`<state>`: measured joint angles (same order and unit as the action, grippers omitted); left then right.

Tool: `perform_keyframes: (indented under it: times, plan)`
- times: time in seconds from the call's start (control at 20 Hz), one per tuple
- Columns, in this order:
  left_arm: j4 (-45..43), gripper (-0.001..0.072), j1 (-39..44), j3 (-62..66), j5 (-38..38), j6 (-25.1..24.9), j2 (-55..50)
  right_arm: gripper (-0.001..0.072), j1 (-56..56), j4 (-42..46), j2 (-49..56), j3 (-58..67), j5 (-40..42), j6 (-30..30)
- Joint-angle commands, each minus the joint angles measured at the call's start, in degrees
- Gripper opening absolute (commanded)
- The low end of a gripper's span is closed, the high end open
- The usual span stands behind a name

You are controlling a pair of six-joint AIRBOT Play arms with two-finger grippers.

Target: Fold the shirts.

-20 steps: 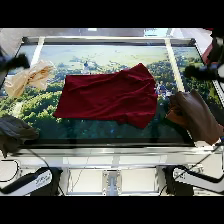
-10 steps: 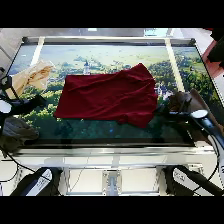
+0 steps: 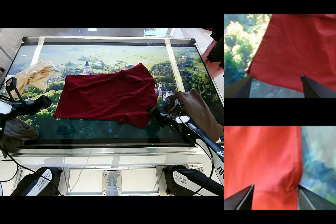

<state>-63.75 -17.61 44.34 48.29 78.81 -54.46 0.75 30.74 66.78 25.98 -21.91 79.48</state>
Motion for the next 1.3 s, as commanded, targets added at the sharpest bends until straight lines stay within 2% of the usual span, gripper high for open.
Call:
perform_keyframes:
  times: [0.0, 0.05, 0.1, 0.2, 0.25, 0.35, 0.4, 0.45, 0.5, 0.55, 0.6, 0.7, 0.85, 0.9, 1.25]
  plan:
    - [0.81, 0.0680, -0.02, -0.04, 0.61, -0.92, 0.04, 0.0588, 0.57, -0.15, 0.39, -0.28, 5.42, 2.73]
    - [0.81, 0.0681, -0.02, -0.04, 0.59, -0.90, 0.07, 0.0526, 0.55, -0.15, 0.39, -0.28, 5.60, 3.45]
    - [0.81, 0.0680, -0.02, -0.04, 0.59, -0.90, 0.04, 0.0433, 0.37, -0.15, 0.39, -0.28, 5.51, 3.45]
    - [0.79, 0.0681, -0.02, -0.04, 0.61, -0.92, 0.04, 0.0166, 0.39, -0.13, 0.39, -0.28, 5.07, 3.21]
    - [0.79, 0.0681, -0.02, -0.04, 0.63, -0.87, 0.04, 0.0130, 0.39, -0.13, 0.39, -0.22, 5.05, 3.21]
    - [0.50, 0.0681, -0.07, -0.09, 0.28, 0.24, 0.04, 0.0129, 0.42, 0.02, 0.39, 0.11, 5.01, 3.02]
    - [-1.27, 0.0681, -0.07, -0.31, -1.55, 3.50, 0.04, 0.0119, 0.44, 0.13, 0.39, 0.26, 5.11, 2.99]
    - [-3.58, 0.0680, -0.31, -0.79, -3.54, 9.05, 0.00, 0.0037, 0.44, 0.11, 0.39, 0.50, 5.11, 3.02]
    - [-5.51, 0.0679, -0.79, -1.57, -5.01, 15.87, -0.09, 0.0030, 0.44, 0.11, 0.39, 0.81, 4.98, 2.99]
    - [-5.60, 0.0666, -1.40, -2.29, -5.07, 20.24, -0.48, 0.0030, 0.44, 0.11, 0.39, 0.98, 4.87, 2.99]
    - [-4.63, 0.0638, -1.92, -2.78, -4.31, 22.53, -1.49, 0.0030, 0.44, 0.24, 0.35, 1.27, 4.72, 2.99]
    - [2.19, 0.0638, -2.89, -2.80, -1.95, 21.31, -5.81, 0.0030, 0.42, 0.11, 0.28, 1.97, 4.37, 2.99]
    - [16.98, 0.0638, -4.92, -2.78, 1.11, 14.69, -14.05, 0.0030, 0.42, 0.55, 0.26, 3.52, 2.23, 2.71]
    - [19.47, 0.0639, -5.49, -2.78, 1.77, 13.40, -16.46, 0.0030, 0.42, 0.48, 0.26, 4.11, 1.57, 2.23]
    - [14.05, 0.0640, -6.19, -2.54, -0.02, 13.35, -19.98, 0.0030, 0.44, 0.50, -0.44, 5.81, 0.37, 1.07]
